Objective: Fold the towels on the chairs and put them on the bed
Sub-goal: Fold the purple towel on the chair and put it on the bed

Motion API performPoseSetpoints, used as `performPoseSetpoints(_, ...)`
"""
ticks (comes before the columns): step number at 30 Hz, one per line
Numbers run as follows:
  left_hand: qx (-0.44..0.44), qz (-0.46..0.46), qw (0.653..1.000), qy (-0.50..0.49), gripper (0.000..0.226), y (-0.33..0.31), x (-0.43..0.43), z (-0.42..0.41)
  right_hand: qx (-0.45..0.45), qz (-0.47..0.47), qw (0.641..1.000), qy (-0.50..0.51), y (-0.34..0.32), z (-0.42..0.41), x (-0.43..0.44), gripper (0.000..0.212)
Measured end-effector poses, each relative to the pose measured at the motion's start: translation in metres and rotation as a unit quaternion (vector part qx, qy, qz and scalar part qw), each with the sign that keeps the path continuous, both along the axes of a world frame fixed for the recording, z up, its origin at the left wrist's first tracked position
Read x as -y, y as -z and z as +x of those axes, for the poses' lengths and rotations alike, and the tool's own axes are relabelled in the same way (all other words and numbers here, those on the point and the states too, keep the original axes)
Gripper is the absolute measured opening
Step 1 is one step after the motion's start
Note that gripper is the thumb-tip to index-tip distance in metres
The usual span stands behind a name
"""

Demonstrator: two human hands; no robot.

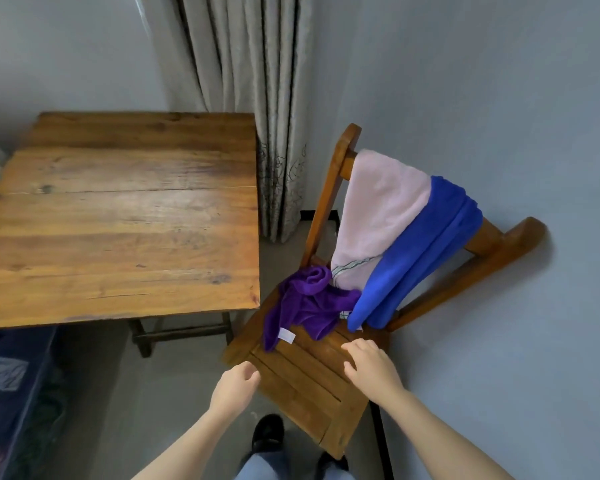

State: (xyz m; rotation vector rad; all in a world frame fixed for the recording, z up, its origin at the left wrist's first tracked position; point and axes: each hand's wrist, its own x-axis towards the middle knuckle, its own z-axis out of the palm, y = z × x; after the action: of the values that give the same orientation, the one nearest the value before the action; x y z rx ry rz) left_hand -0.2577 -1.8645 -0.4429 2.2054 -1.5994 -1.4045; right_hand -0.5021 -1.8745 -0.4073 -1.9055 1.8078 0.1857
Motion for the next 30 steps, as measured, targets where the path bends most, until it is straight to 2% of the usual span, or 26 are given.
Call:
performPoseSetpoints(7,0.035,0.029,0.998,-0.033,0.015,0.03,0.017,-0.018,0.011,0.034,0.997,-0.07,0.04,-0.006,0.041,0.04)
performPoseSetpoints(15,0.059,0.06,0.993,-0.085,0.028,0.091,0.03,-0.052,0.006,0.071,0.983,-0.168,0.123,-0.003,0.076,0.041)
performPoseSetpoints(18,0.074,0.066,0.991,-0.084,0.038,0.118,0.042,-0.062,-0.016,0.049,0.981,-0.187,0.159,0.002,0.095,0.04)
performPoseSetpoints(21,0.06,0.074,0.991,-0.093,0.037,0.148,0.051,-0.064,-0.017,-0.02,0.982,-0.187,0.184,0.008,0.117,0.039)
performPoseSetpoints(23,0.048,0.085,0.99,-0.099,0.038,0.166,0.061,-0.062,-0.045,-0.059,0.977,-0.202,0.198,0.011,0.13,0.047)
performPoseSetpoints(26,0.022,0.075,0.988,-0.134,0.051,0.19,0.078,-0.062,-0.06,-0.099,0.964,-0.24,0.211,0.014,0.149,0.054)
performPoseSetpoints(28,0.073,0.059,0.991,-0.099,0.052,0.201,0.094,-0.064,-0.074,-0.126,0.956,-0.256,0.218,0.015,0.16,0.06)
performPoseSetpoints(30,0.12,0.04,0.991,-0.046,0.064,0.213,0.109,-0.068,-0.099,-0.129,0.956,-0.243,0.225,0.017,0.172,0.07)
